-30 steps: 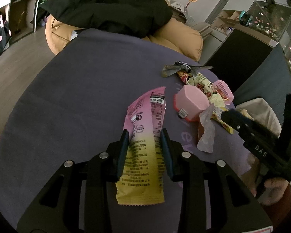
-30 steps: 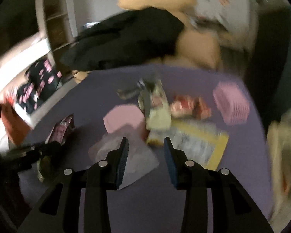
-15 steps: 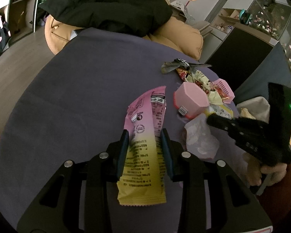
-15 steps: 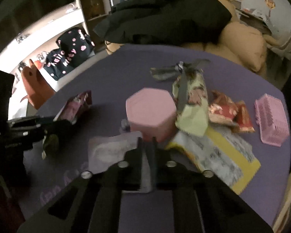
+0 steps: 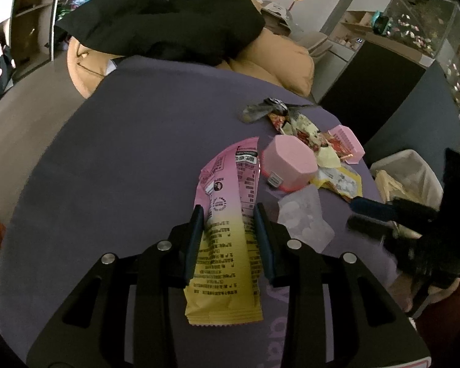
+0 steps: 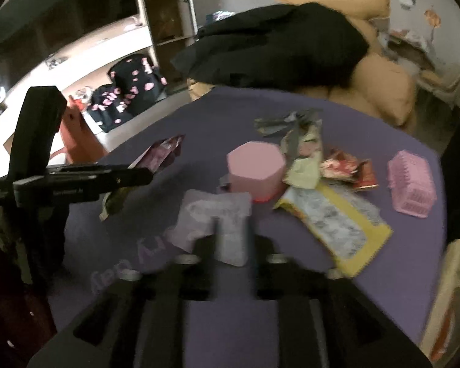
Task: Collect trash
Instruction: 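Grasp the clear plastic bag with the right tool while the left tool holds the wrapper, then drop the wrapper into the yellow bag with the left tool while the right tool drops the plastic bag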
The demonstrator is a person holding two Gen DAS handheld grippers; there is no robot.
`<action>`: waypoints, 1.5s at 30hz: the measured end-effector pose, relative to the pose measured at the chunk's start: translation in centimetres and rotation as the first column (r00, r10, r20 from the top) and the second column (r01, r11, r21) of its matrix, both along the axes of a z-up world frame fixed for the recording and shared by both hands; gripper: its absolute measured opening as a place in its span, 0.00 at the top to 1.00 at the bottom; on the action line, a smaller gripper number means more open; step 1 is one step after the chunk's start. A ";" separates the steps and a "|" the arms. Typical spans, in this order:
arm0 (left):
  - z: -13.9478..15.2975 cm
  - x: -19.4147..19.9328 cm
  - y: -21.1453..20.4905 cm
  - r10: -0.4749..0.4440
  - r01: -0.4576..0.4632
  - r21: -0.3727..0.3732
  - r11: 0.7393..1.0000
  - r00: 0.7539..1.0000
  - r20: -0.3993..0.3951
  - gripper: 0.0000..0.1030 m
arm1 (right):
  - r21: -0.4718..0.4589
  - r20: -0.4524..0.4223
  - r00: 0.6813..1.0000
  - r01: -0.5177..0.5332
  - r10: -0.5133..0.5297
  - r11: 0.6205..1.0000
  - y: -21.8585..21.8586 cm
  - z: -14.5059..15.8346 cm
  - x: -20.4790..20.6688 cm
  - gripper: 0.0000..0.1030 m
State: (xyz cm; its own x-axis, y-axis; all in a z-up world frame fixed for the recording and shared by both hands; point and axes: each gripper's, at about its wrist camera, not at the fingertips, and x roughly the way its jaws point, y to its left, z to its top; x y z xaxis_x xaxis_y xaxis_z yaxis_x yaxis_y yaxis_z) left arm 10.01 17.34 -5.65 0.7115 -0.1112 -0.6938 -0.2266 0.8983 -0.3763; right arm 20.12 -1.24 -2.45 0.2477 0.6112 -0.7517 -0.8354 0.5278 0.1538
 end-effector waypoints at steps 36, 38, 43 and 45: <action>9.5 4.7 -10.5 -0.216 0.189 0.130 0.973 0.947 0.238 0.70 | 0.144 0.261 0.913 0.286 -0.315 0.948 -13.0 11.5 -0.1 0.96; 10.3 5.8 -12.6 -0.248 0.217 0.142 0.966 0.933 0.260 0.70 | 0.173 0.286 0.887 0.325 -0.364 0.930 -15.4 12.7 0.3 0.96; 11.3 8.9 -18.8 -0.371 0.344 0.140 0.928 0.886 0.278 0.70 | 0.231 0.321 0.812 0.432 -0.488 0.872 -21.9 14.9 1.4 0.96; 11.2 10.2 -21.6 -0.424 0.397 0.150 0.905 0.864 0.272 0.70 | 0.237 0.336 0.784 0.466 -0.522 0.853 -24.1 15.2 1.6 0.96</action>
State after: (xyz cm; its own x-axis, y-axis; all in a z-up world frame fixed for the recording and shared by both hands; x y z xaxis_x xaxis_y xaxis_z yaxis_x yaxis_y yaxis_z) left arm 20.18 -4.26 5.57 0.7854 -0.3873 -0.4828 0.2776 0.9176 -0.2844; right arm 21.72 -25.29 12.72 0.7871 0.4137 -0.4576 -0.4722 0.8814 -0.0154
